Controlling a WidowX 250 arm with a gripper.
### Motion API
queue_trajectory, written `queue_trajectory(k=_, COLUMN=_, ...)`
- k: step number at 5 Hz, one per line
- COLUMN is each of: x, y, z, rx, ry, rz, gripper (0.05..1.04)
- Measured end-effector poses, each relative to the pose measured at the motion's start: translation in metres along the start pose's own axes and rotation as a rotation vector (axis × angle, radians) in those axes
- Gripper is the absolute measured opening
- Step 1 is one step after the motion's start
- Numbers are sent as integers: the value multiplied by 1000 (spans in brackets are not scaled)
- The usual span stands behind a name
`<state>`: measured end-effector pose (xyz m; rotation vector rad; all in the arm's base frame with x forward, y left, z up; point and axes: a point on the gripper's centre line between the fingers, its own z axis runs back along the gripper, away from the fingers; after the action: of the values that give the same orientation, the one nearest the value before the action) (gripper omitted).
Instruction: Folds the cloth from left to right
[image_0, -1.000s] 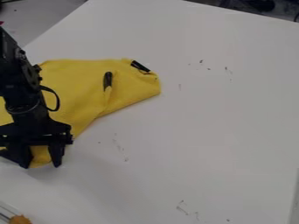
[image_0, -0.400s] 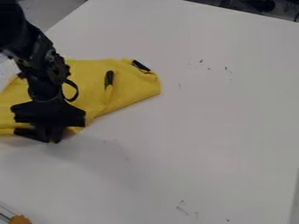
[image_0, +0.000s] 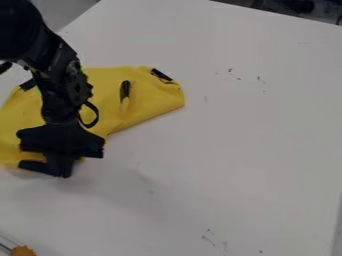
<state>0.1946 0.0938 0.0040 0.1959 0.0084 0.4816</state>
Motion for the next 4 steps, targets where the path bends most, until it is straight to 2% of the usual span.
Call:
queue_trajectory(k=1, x=9, y=3, z=31, rx=6, ry=70, rz=1, gripper=55)
queue_trajectory(k=2, x=36, y=8, z=60, rx=-10, ry=63, rz=-79, gripper=55)
queue_trajectory(k=3, x=82, y=13, z=72, rx=11, ry=50, rz=-241, gripper=55)
queue_trajectory(k=4, x=135, y=11, z=63, rx=-7, ry=94, rz=-432, gripper=55)
